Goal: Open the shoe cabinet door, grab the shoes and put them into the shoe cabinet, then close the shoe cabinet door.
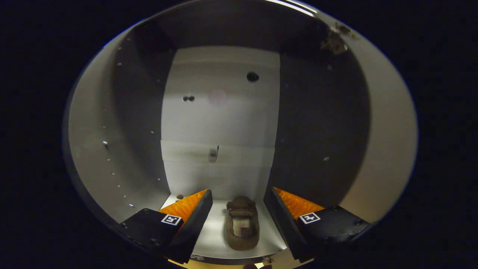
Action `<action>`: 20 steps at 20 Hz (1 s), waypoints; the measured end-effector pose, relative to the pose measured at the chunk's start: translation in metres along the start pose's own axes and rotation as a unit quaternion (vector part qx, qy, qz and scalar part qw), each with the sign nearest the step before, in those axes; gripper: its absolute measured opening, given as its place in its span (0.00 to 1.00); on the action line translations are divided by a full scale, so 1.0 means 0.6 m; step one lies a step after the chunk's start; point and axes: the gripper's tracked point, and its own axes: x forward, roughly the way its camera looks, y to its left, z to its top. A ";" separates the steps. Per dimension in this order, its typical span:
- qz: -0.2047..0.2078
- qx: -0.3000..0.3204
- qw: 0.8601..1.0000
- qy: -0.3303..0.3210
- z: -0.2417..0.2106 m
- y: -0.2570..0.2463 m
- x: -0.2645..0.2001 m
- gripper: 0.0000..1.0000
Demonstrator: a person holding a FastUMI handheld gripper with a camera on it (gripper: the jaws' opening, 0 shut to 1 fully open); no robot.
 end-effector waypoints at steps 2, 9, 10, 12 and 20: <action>0.003 -0.012 0.999 -0.038 0.032 0.009 -0.056 0.98; 0.003 -0.022 0.991 -0.130 0.087 -0.013 -0.294 0.97; 0.001 -0.022 0.991 -0.135 0.084 -0.021 -0.324 0.97; 0.003 -0.020 0.990 -0.140 0.074 -0.032 -0.385 0.97; -0.027 -0.050 0.989 -0.139 0.031 -0.135 -0.560 0.97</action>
